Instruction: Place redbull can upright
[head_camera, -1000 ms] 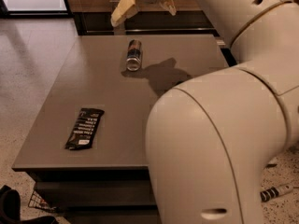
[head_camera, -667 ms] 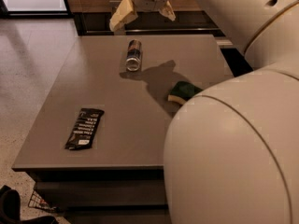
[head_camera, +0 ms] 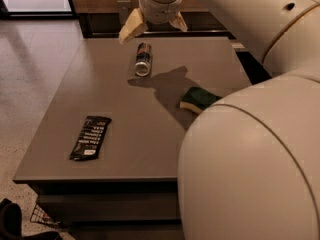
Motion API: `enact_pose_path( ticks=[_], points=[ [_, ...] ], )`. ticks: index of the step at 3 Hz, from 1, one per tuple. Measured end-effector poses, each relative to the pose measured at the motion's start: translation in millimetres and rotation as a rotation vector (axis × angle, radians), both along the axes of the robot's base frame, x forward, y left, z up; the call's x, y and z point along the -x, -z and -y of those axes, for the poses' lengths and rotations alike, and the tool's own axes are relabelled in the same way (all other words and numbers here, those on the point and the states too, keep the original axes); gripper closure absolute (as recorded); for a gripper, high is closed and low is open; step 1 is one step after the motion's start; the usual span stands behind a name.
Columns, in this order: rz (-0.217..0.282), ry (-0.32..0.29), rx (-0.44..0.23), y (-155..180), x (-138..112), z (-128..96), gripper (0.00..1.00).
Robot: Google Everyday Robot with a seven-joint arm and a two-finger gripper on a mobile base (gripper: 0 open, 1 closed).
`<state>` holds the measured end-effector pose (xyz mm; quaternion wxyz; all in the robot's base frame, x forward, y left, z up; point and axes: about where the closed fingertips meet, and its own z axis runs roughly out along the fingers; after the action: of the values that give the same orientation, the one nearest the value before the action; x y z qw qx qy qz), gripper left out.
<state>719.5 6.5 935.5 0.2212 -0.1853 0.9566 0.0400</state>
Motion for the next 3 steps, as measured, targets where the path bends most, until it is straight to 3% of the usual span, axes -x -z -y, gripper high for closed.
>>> enact_pose_path(
  ticks=[1, 2, 3],
  points=[
    [-0.017, 0.005, 0.005, 3.3, -2.8, -1.7, 0.0],
    [-0.089, 0.064, 0.011, 17.9, -10.4, -5.3, 0.0],
    [-0.2, 0.187, 0.052, 40.5, -20.9, 0.0, 0.0]
  ],
)
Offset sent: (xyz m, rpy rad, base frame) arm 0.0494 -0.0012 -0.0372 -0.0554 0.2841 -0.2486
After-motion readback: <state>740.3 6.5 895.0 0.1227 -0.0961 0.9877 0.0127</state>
